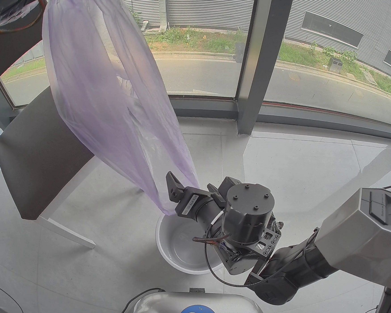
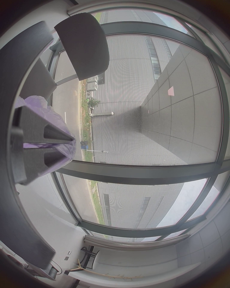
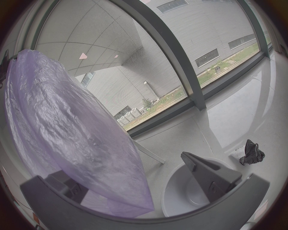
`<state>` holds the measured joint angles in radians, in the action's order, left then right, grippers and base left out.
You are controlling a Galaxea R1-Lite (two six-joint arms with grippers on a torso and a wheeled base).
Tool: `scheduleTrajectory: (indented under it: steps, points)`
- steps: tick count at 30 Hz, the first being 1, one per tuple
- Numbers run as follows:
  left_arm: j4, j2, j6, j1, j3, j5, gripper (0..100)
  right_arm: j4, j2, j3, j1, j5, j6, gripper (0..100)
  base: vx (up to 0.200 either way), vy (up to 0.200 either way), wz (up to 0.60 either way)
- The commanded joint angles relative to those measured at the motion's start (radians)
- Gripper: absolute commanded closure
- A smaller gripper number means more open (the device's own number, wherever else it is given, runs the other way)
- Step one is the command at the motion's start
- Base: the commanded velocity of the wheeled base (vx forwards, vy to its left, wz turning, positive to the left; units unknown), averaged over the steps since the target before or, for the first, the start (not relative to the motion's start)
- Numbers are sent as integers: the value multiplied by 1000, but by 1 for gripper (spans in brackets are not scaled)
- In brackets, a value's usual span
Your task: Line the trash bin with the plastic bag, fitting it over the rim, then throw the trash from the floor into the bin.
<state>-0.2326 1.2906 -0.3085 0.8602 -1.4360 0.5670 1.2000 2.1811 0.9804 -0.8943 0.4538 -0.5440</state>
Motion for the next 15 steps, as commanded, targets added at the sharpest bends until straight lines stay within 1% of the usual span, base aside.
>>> scheduleTrajectory:
  steps: [1, 10, 15]
  points:
    - [-1, 1, 0, 0, 0, 1, 100, 1, -1, -2, 1, 0, -1, 100, 0, 0, 0]
    - [-1, -1, 0, -1, 15, 2, 100, 1, -9, -14, -3, 0, 7, 100, 0, 0, 0]
    - [-1, -10, 0, -1, 29, 10, 100, 4, -38, -29, -3, 5, 36, 100, 0, 0, 0]
